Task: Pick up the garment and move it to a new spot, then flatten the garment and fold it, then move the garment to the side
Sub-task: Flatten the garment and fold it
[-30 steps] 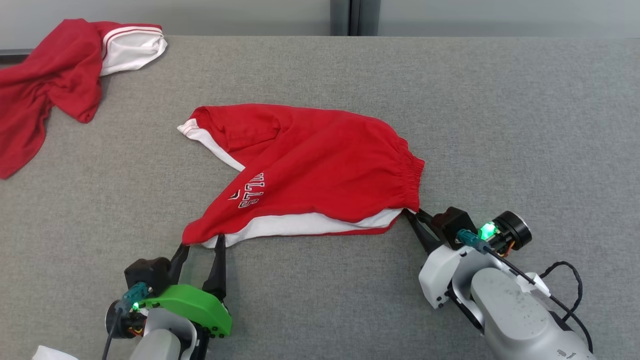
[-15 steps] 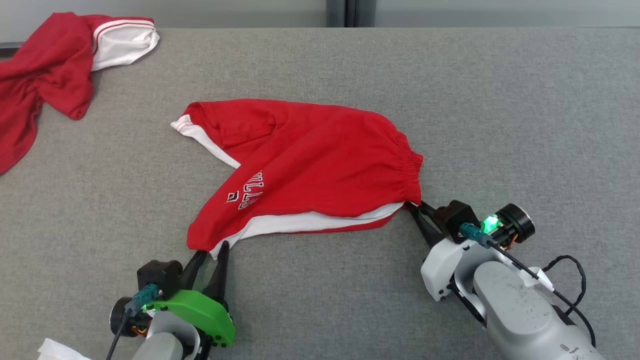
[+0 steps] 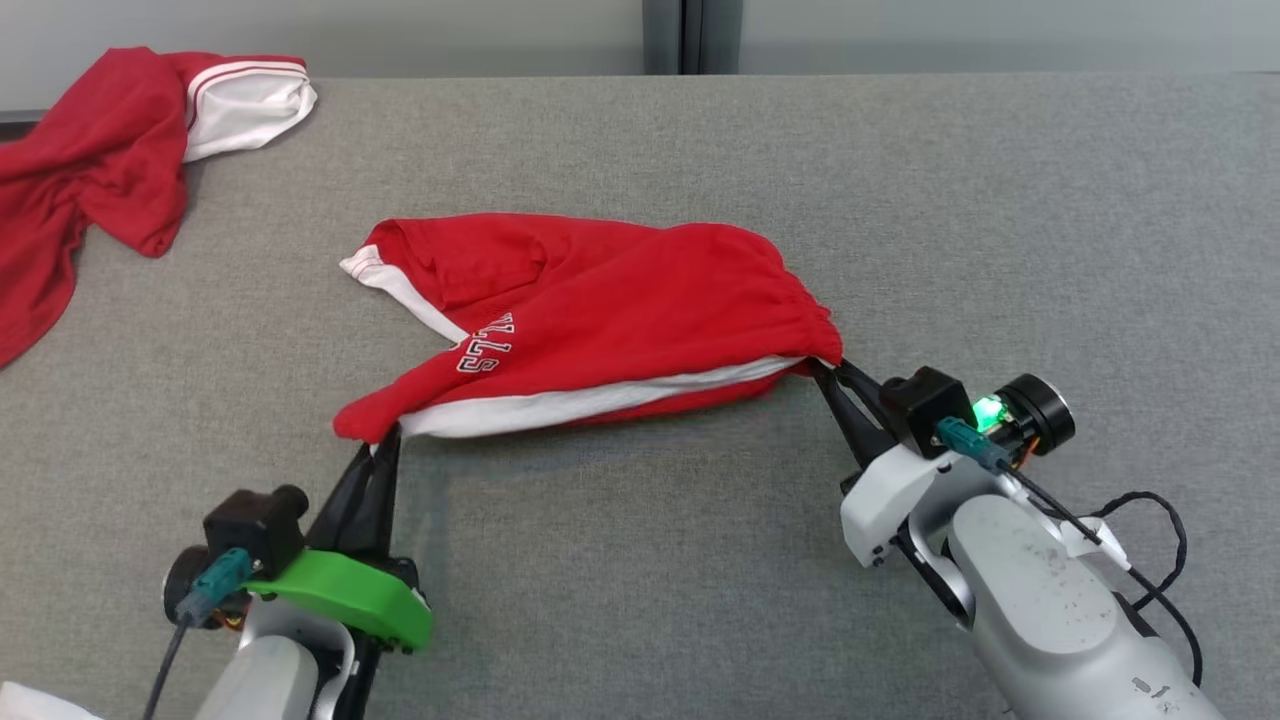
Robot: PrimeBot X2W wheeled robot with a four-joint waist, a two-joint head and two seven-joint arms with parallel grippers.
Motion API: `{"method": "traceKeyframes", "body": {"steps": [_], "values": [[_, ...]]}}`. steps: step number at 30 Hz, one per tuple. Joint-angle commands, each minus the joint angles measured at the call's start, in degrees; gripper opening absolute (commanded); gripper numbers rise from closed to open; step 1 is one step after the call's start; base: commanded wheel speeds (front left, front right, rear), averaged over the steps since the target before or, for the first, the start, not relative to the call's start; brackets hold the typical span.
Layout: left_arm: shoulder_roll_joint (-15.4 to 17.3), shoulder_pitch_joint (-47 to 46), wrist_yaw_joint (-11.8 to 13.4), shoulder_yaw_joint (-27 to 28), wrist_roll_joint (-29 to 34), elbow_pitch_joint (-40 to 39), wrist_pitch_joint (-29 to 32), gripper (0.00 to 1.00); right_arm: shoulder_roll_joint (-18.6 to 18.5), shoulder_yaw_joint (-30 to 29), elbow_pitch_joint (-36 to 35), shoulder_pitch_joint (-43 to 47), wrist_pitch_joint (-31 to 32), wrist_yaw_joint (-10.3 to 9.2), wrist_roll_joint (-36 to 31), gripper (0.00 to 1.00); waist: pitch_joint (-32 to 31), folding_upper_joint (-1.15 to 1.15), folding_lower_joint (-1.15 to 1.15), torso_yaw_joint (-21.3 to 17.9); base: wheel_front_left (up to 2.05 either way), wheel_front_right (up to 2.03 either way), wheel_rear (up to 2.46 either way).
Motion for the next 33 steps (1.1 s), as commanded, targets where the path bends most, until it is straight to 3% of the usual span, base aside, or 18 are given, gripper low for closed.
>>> {"method": "traceKeyframes", "body": {"steps": [1,13,23,28,33], "values": [[0.8,0.7,-0.2,0.8,0.8,-1.7,0.0,0.0,-0.3,-0.4,-1.5,0.7,-0.1,-0.06,0.6,0.0,-0.9,0.0,0.0,-0.3,0.0,0.0,0.0],[8.9,2.6,-0.1,4.4,7.0,-21.7,0.0,0.0,-1.4,-1.5,-22.7,3.5,-0.1,-0.06,3.3,0.0,-8.2,0.0,0.0,-3.4,0.0,0.0,0.0],[17.6,-1.4,0.9,8.3,8.3,-42.2,10.5,0.0,-4.0,-4.3,-39.4,6.5,0.2,-0.06,3.9,0.0,-11.9,0.0,0.0,-6.1,0.0,0.0,0.0],[20.4,-4.8,0.7,8.9,7.1,-46.3,15.5,0.0,-5.4,-5.2,-44.8,6.9,3.1,-0.06,3.5,0.0,-10.7,0.0,0.0,-7.0,0.0,0.0,0.0],[21.0,-9.2,0.3,7.0,4.3,-43.3,17.6,0.0,-6.5,-4.7,-43.7,4.1,5.7,-0.06,4.4,0.0,-6.8,0.0,0.0,-7.5,0.0,0.0,0.0]]}}
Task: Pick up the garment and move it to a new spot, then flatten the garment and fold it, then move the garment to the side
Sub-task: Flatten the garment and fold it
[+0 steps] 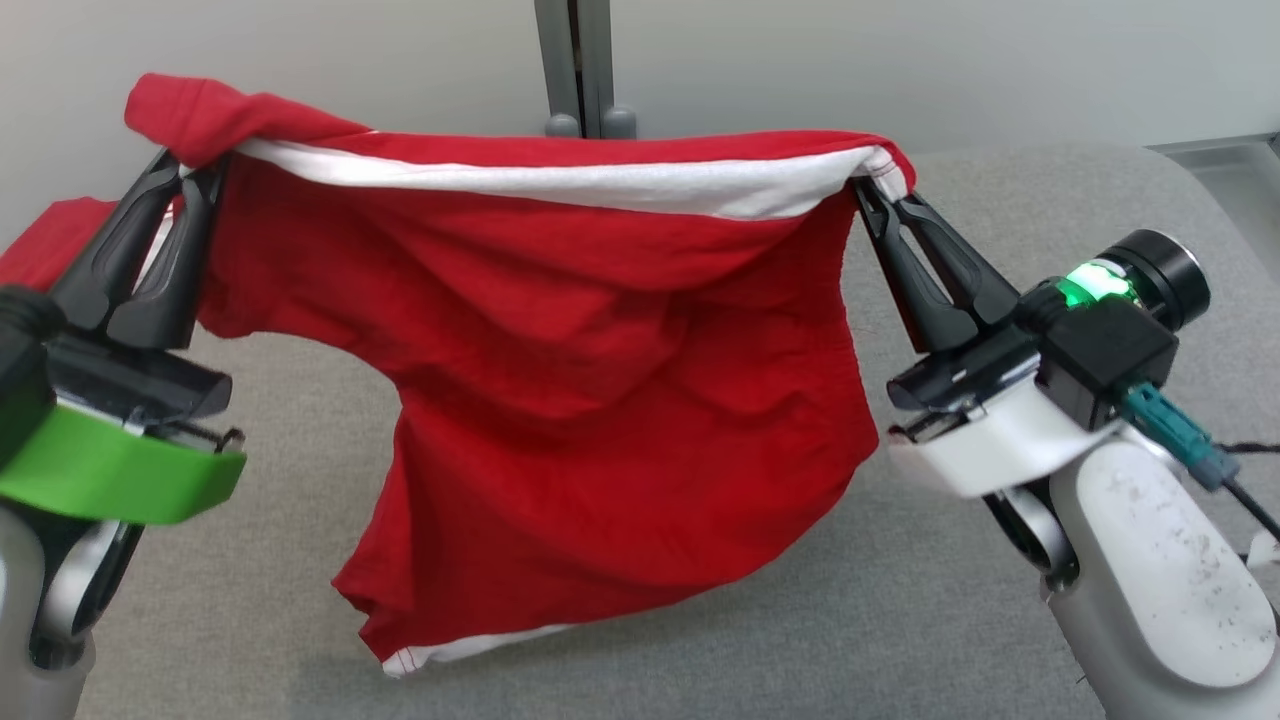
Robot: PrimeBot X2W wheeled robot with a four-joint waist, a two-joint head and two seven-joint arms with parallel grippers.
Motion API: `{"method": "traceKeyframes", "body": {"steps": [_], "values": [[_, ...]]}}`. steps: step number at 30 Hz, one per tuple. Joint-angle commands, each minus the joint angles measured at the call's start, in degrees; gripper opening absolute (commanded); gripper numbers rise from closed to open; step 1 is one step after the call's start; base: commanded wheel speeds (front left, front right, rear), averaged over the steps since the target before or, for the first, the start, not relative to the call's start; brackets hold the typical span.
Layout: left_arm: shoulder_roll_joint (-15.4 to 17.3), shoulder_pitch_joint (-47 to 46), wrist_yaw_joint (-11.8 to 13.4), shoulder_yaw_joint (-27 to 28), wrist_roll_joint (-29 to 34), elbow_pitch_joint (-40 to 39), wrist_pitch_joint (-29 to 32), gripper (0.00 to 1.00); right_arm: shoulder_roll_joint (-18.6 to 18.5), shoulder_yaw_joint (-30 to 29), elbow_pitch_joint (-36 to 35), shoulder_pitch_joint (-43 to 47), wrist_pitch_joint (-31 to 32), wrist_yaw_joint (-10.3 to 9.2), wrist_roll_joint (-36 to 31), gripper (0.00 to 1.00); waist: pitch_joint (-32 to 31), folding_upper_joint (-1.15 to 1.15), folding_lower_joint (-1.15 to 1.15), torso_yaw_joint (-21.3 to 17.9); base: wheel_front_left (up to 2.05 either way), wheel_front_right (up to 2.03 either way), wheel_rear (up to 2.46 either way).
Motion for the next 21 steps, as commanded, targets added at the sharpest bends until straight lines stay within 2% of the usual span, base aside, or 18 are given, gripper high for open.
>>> {"method": "traceKeyframes", "body": {"steps": [1,7,13,16,21], "values": [[0.3,-2.1,-0.1,-0.7,-0.8,1.4,0.2,0.0,-0.7,0.4,1.3,-1.9,0.5,-0.06,0.4,0.0,3.5,0.0,0.0,-0.3,0.0,0.0,0.0],[0.5,-12.5,-0.4,-4.7,-2.7,9.2,0.1,0.0,-0.4,3.6,10.8,-14.2,0.7,-0.06,1.1,0.0,11.1,0.0,0.0,-1.0,0.0,0.0,0.0],[0.7,-29.9,-0.5,-9.3,-3.2,20.3,-2.9,0.0,1.9,2.9,23.7,-32.0,-2.2,-0.06,-1.2,0.0,17.8,0.0,0.0,-1.4,0.0,0.0,0.0],[-0.6,-38.4,-0.5,-11.6,-2.2,26.4,-5.8,0.0,3.4,2.0,29.1,-39.2,-3.8,-0.06,-3.2,0.0,20.2,0.0,0.0,-1.7,0.0,0.0,0.0],[-3.6,-44.9,-0.5,-14.6,-1.9,35.0,-11.1,0.0,5.5,-0.1,35.5,-44.4,-5.3,-0.06,-5.1,0.0,23.2,0.0,0.0,-2.0,0.0,0.0,0.0]]}}
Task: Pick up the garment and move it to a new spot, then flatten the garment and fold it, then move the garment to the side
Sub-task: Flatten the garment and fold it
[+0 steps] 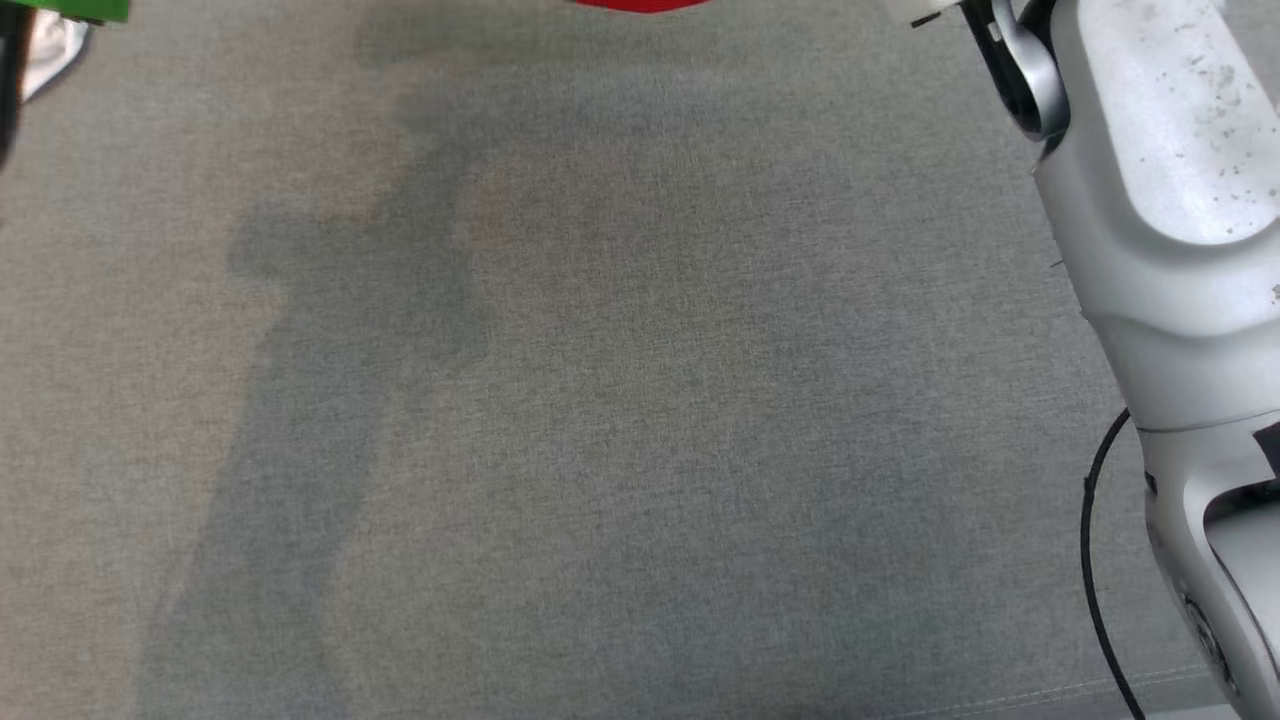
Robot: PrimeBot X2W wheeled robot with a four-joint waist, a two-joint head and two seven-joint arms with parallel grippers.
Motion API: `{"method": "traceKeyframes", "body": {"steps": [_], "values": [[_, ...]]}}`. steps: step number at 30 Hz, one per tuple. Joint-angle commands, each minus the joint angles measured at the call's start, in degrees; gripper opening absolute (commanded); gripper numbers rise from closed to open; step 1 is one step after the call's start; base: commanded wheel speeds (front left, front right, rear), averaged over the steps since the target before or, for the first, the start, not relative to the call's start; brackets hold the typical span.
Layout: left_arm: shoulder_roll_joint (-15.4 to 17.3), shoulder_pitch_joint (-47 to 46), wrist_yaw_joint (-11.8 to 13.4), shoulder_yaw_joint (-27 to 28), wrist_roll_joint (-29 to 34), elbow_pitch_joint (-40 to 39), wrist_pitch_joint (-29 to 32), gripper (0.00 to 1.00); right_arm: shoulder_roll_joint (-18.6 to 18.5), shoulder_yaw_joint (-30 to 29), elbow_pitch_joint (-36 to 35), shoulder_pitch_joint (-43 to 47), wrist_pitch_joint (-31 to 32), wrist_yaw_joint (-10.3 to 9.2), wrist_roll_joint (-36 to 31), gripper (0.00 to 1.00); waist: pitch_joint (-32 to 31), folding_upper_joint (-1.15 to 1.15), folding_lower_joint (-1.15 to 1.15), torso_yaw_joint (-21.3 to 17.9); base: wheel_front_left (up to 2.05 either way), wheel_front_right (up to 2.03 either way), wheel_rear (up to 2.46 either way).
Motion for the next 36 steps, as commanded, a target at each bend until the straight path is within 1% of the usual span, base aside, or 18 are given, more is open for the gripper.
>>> {"method": "traceKeyframes", "body": {"steps": [1,5,9,13,16,20,24,28,32,36], "values": [[-1.1,0.0,-0.1,-1.0,-0.5,1.8,-1.3,0.0,0.6,-0.3,1.3,0.4,-0.4,-0.06,-0.3,0.0,3.8,0.0,-0.01,-0.7,0.0,0.0,0.0],[-2.7,3.3,-0.1,-3.2,-1.4,6.3,-4.1,0.0,1.6,0.7,3.1,4.0,-0.7,-0.06,-1.0,0.0,4.9,0.0,-0.01,-0.5,0.0,0.0,0.0],[-3.3,8.4,-0.1,-4.2,-2.4,8.0,-5.9,0.0,1.5,2.5,1.2,9.7,-0.7,-0.06,-0.9,0.0,5.0,0.0,-0.01,-0.1,0.0,0.0,0.0],[-3.7,16.0,0.3,-3.4,-2.9,6.9,-6.7,0.0,0.7,3.5,-2.6,17.2,-0.7,-0.06,0.6,0.0,4.0,0.0,-0.01,0.5,0.0,0.0,0.0],[-4.7,22.4,1.4,-0.9,-2.9,2.9,-6.8,0.0,0.1,4.0,-6.3,23.1,-0.7,-0.06,1.6,0.0,2.5,0.0,-0.01,1.0,0.0,0.0,0.0],[-5.9,31.9,2.5,2.4,-1.1,-3.0,-6.7,0.0,-0.4,5.1,-11.0,30.4,-0.7,-0.06,2.6,0.0,-0.3,0.0,-0.01,1.4,0.0,0.0,0.0],[-7.4,42.6,3.9,5.9,0.8,-9.9,-6.7,0.0,-0.5,6.2,-16.1,38.4,-0.8,-0.06,3.3,0.0,-4.5,0.0,-0.01,1.8,0.0,0.0,0.0],[-8.4,52.6,5.3,8.5,2.5,-16.8,-6.7,0.0,-0.1,5.8,-20.7,46.0,-0.8,-0.06,3.7,0.0,-8.6,0.0,-0.01,2.4,0.0,0.0,0.0],[-8.5,61.8,7.1,10.3,3.1,-23.3,-6.7,0.0,0.3,5.0,-25.0,53.9,-0.8,-0.06,3.8,0.0,-12.2,0.0,-0.01,2.8,0.0,0.0,0.0],[-8.0,69.8,9.2,11.3,3.2,-28.0,-6.7,0.0,0.1,4.5,-28.2,61.1,-0.2,-0.06,2.5,0.0,-14.5,0.0,-0.01,2.9,0.0,0.0,0.0]]}}
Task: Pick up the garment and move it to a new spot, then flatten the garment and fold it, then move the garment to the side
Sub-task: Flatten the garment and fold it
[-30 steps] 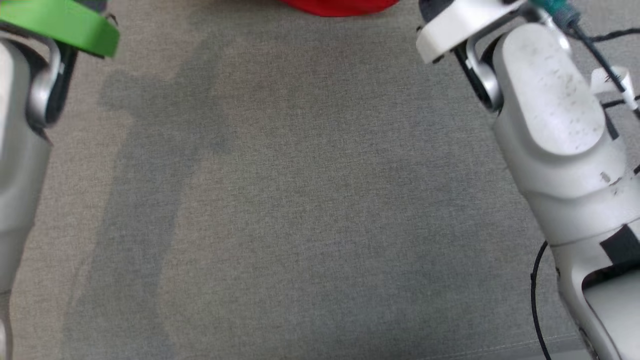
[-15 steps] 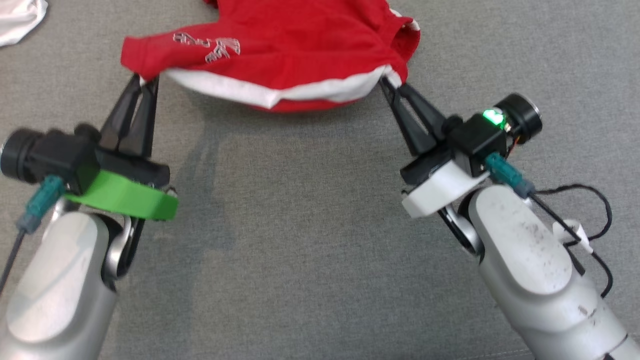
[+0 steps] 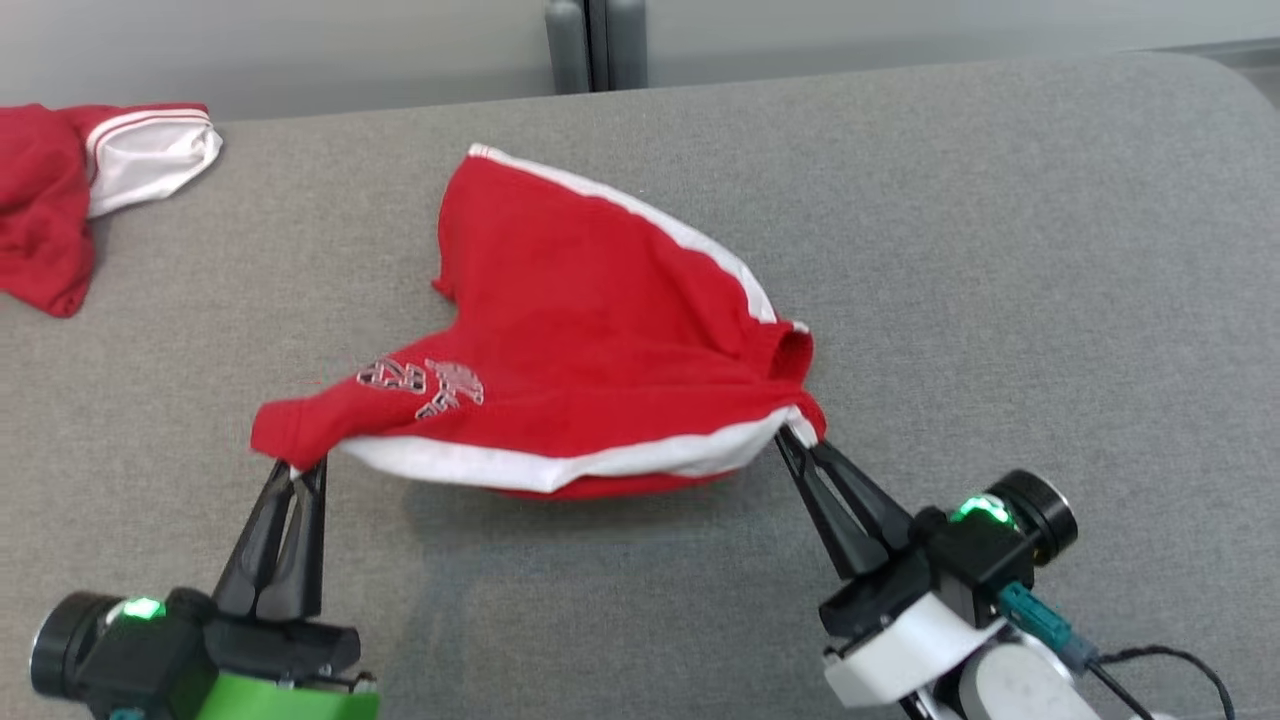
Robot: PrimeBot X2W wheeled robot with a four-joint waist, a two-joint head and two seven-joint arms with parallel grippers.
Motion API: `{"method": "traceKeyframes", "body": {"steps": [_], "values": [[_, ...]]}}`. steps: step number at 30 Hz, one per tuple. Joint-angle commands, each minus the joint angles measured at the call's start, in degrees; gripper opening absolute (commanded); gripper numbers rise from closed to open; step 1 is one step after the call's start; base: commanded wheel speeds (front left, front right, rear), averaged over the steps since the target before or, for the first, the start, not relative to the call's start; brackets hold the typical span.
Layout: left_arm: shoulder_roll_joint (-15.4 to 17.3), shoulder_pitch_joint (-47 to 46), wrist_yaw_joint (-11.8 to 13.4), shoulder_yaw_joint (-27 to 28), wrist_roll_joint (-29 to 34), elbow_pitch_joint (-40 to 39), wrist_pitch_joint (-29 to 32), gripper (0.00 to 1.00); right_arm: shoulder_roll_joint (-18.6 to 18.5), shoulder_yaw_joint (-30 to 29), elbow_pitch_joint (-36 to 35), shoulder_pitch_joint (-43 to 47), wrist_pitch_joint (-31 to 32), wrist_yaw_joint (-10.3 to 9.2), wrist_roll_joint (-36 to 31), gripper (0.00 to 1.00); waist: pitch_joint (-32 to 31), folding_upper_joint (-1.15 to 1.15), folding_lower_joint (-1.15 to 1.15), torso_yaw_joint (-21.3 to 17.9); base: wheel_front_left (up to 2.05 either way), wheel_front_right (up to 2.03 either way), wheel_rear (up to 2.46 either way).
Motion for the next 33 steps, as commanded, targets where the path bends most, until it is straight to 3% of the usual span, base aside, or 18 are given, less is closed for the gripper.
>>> {"method": "traceKeyframes", "body": {"steps": [1,7,16,25,33], "values": [[0.3,2.2,0.8,0.4,-0.3,-1.2,0.0,0.0,-0.1,-0.4,-1.2,2.3,0.4,-0.06,-0.4,0.0,-3.5,0.0,0.0,0.6,0.0,0.0,0.0],[0.7,8.7,2.7,1.4,-2.5,-3.8,2.1,0.0,0.3,-0.7,-5.5,9.0,3.2,-0.06,-0.1,0.0,-3.8,0.0,0.0,-0.1,0.0,0.0,0.0],[0.2,3.4,-0.6,0.1,-6.3,3.0,4.9,0.0,0.9,-1.2,0.0,6.1,3.2,-0.06,0.5,0.0,-1.6,0.0,0.0,-1.3,0.0,0.0,0.0],[-0.2,-14.5,-5.8,-2.1,-7.7,17.7,8.6,0.0,2.6,-2.6,10.4,-3.5,1.5,-0.06,1.2,0.0,4.0,0.0,0.0,-2.9,0.0,0.0,0.0],[-1.6,-30.9,-7.9,-4.3,-8.5,33.5,10.9,0.0,3.3,-2.4,19.8,-13.4,0.0,-0.06,1.7,0.0,10.0,0.0,0.0,-5.6,0.0,0.0,0.0]]}}
